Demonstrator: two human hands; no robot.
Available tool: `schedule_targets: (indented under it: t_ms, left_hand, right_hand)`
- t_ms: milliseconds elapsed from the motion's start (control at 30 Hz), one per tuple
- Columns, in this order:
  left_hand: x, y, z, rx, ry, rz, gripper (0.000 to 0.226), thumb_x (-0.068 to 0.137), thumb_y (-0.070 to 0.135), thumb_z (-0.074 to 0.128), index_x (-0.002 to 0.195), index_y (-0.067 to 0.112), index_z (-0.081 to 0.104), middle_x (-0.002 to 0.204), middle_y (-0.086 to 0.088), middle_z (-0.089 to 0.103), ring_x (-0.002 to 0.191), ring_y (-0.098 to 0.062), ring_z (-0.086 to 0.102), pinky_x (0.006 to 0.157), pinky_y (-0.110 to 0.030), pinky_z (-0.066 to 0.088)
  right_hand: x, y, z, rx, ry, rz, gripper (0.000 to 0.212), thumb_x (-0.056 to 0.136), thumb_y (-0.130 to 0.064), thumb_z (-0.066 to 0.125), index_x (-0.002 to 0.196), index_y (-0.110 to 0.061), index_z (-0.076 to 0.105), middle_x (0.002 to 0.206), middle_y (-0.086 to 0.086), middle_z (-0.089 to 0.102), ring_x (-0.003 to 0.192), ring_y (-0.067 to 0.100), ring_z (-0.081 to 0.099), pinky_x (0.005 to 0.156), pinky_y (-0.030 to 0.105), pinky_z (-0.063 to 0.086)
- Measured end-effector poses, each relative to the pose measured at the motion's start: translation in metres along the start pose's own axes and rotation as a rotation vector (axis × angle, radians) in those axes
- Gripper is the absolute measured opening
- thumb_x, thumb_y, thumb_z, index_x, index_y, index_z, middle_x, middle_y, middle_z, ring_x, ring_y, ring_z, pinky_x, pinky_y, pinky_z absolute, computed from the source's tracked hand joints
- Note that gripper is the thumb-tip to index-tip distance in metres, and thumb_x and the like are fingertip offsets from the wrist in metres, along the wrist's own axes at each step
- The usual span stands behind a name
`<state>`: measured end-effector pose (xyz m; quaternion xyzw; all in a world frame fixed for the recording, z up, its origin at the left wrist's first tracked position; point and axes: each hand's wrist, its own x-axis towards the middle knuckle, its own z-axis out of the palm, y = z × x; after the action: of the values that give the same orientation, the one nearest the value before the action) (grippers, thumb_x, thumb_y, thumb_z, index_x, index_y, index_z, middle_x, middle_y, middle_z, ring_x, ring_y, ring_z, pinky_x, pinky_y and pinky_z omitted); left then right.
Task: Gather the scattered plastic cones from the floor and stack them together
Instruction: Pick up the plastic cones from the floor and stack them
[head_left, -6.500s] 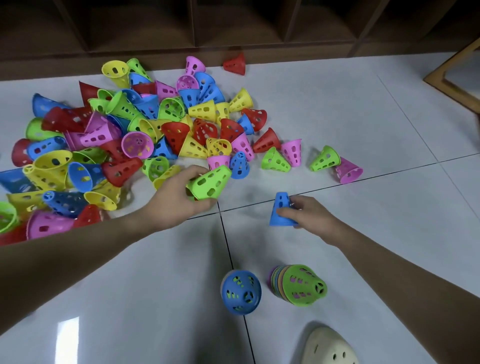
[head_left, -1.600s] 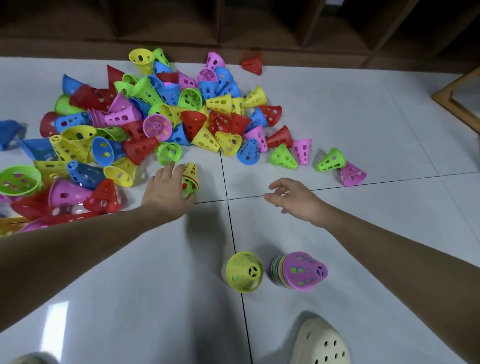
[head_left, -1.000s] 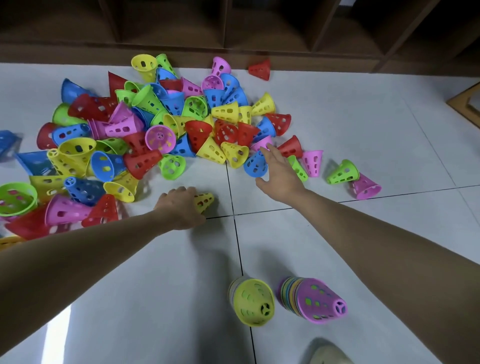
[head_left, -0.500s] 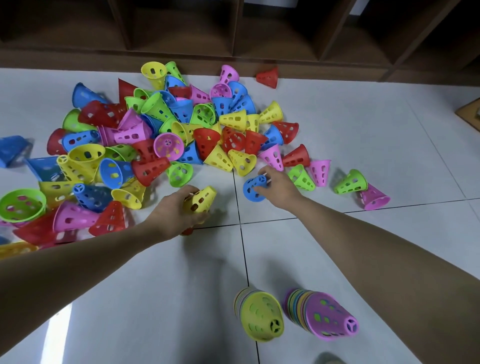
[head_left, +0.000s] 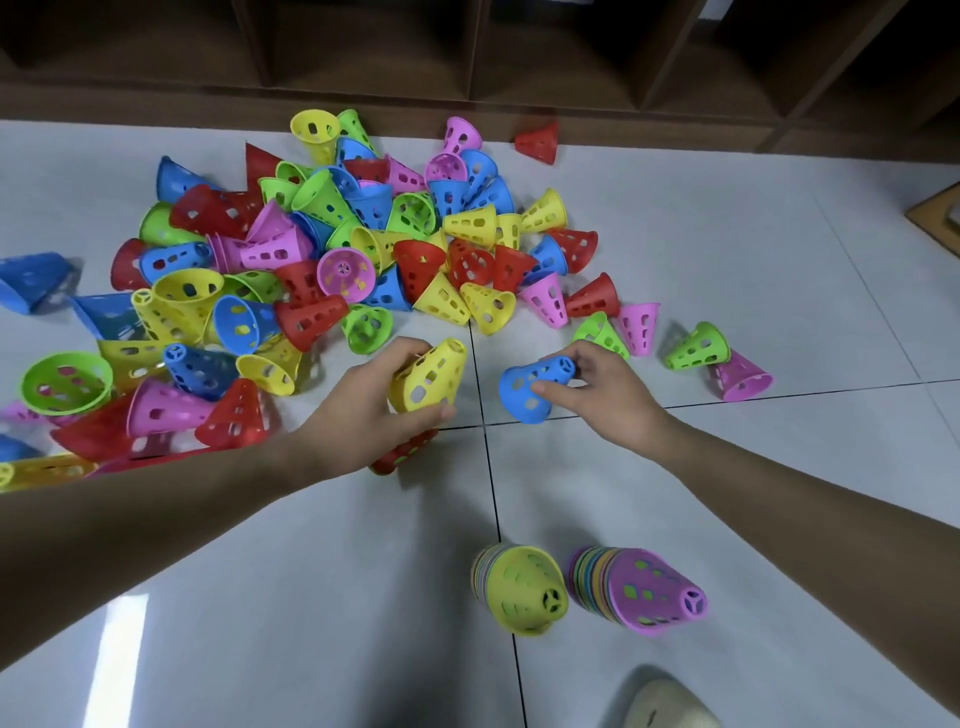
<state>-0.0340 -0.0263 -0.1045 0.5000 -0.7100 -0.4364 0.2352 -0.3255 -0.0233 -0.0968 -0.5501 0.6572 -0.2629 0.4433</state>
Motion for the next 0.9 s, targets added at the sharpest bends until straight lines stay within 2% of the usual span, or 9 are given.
schedule_targets:
  t_ms: [100,133,200,333,433,600,700,767,900]
  left_hand:
    - [-0.016,0.020,0.005,-0.054,-0.054,0.038,0.055,0.077,0.065,0.070,0.118,0.036,0.046,0.097,0.014,0.062,0.091,-0.013,0.063,0.077,-0.037,0.054]
    - [-0.023,0.027,0.009,-0.058,-0.074,0.050,0.058,0.077,0.067,0.068,0.120,0.035,0.045,0.099,0.011,0.063,0.092,-0.015,0.064,0.080,-0.043,0.054]
    - [-0.038,0.040,0.017,-0.065,-0.123,0.080,0.059,0.078,0.068,0.066,0.121,0.035,0.044,0.100,0.006,0.065,0.092,-0.018,0.065,0.079,-0.047,0.054]
    - [-0.069,0.069,0.033,-0.046,-0.219,0.157,0.053,0.080,0.066,0.067,0.118,0.038,0.042,0.095,0.010,0.065,0.086,-0.014,0.063,0.073,-0.041,0.054]
    - [-0.088,0.081,0.046,-0.019,-0.296,0.215,0.056,0.079,0.068,0.066,0.118,0.039,0.039,0.095,0.017,0.060,0.089,-0.008,0.060,0.074,-0.034,0.052]
    - [-0.106,0.083,0.065,0.066,-0.397,0.314,0.054,0.085,0.060,0.068,0.125,0.034,0.043,0.108,0.015,0.055,0.098,-0.009,0.056,0.082,-0.036,0.049]
    - [-0.112,0.074,0.075,0.129,-0.407,0.327,0.048,0.089,0.055,0.066,0.127,0.034,0.046,0.119,0.016,0.055,0.110,-0.005,0.053,0.092,-0.030,0.046]
    - [-0.113,0.067,0.080,0.155,-0.394,0.310,0.048,0.089,0.054,0.066,0.129,0.032,0.051,0.124,0.018,0.056,0.116,-0.001,0.049,0.098,-0.025,0.042]
    - [-0.107,0.057,0.084,0.141,-0.361,0.271,0.051,0.085,0.062,0.059,0.128,0.034,0.056,0.119,0.028,0.056,0.117,0.008,0.047,0.099,-0.015,0.039]
  right_hand:
    - [-0.033,-0.014,-0.015,0.068,-0.003,0.008,0.024,0.084,-0.012,0.079,0.094,-0.002,0.060,0.101,0.005,0.074,0.094,0.019,0.072,0.083,0.032,0.057]
    - [-0.044,-0.018,-0.021,0.076,-0.008,0.003,0.023,0.085,-0.012,0.078,0.092,-0.004,0.058,0.096,0.003,0.074,0.088,0.017,0.071,0.079,0.030,0.056]
    - [-0.066,-0.026,-0.031,0.084,-0.013,-0.012,0.020,0.087,-0.012,0.075,0.089,-0.007,0.056,0.084,-0.002,0.070,0.077,0.012,0.068,0.072,0.025,0.053]
    - [-0.108,-0.028,-0.047,0.002,-0.007,-0.091,0.011,0.092,-0.011,0.069,0.095,-0.007,0.059,0.082,-0.013,0.068,0.081,0.009,0.067,0.075,0.018,0.051]
    - [-0.138,-0.021,-0.054,-0.124,-0.010,-0.182,0.010,0.091,-0.012,0.070,0.098,-0.012,0.062,0.089,-0.010,0.067,0.088,0.015,0.067,0.084,0.023,0.051]
    - [-0.177,-0.009,-0.059,-0.213,0.013,-0.231,0.017,0.088,-0.013,0.073,0.100,-0.018,0.063,0.092,-0.006,0.068,0.089,0.018,0.066,0.086,0.023,0.051]
    - [-0.193,-0.002,-0.064,-0.242,-0.014,-0.216,0.019,0.086,-0.013,0.074,0.099,-0.020,0.063,0.093,-0.005,0.068,0.091,0.020,0.065,0.083,0.029,0.053]
    - [-0.201,0.001,-0.066,-0.260,-0.025,-0.209,0.021,0.084,-0.012,0.074,0.098,-0.022,0.063,0.093,-0.007,0.067,0.092,0.018,0.064,0.082,0.028,0.052]
    - [-0.208,0.013,-0.068,-0.280,-0.023,-0.222,0.023,0.083,-0.013,0.077,0.100,-0.022,0.064,0.096,-0.010,0.068,0.096,0.016,0.064,0.087,0.023,0.049]
